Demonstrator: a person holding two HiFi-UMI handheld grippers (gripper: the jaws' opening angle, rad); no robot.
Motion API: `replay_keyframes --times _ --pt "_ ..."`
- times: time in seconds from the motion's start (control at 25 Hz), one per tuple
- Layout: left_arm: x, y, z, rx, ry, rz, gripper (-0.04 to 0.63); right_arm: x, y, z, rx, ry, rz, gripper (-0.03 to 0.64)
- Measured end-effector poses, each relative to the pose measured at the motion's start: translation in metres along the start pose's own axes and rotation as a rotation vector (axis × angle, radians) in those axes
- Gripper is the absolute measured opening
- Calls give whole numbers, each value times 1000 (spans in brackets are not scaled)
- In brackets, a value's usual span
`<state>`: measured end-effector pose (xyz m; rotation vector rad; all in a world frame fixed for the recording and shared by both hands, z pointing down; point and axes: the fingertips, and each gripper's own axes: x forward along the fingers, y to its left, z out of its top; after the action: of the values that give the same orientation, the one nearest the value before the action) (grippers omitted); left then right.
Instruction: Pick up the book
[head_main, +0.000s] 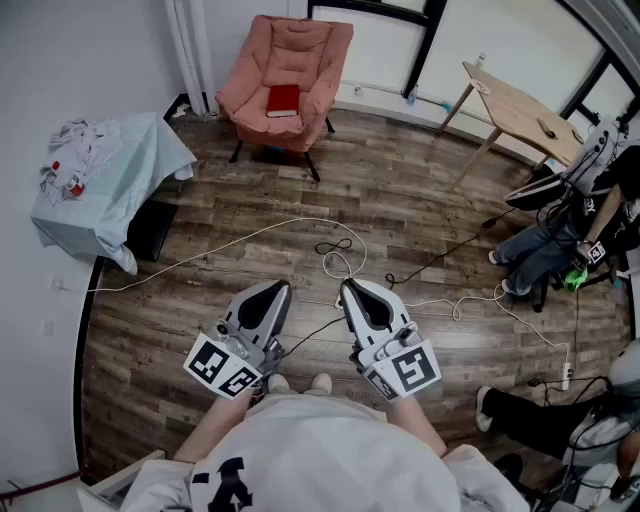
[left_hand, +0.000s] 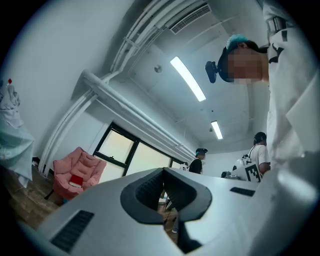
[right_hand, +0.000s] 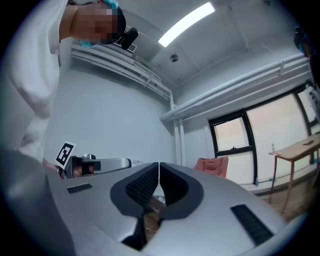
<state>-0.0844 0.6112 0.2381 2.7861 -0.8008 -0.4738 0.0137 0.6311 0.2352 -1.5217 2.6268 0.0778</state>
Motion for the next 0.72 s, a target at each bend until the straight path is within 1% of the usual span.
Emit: replay_keyframes --times 0.48,0.72 --pt "11 -6 -7 1 10 -5 3 3 2 -4 -11 13 38 32" --pt "19 -9 -10 5 -9 5 3 0 -3 -3 -20 -6 58 34"
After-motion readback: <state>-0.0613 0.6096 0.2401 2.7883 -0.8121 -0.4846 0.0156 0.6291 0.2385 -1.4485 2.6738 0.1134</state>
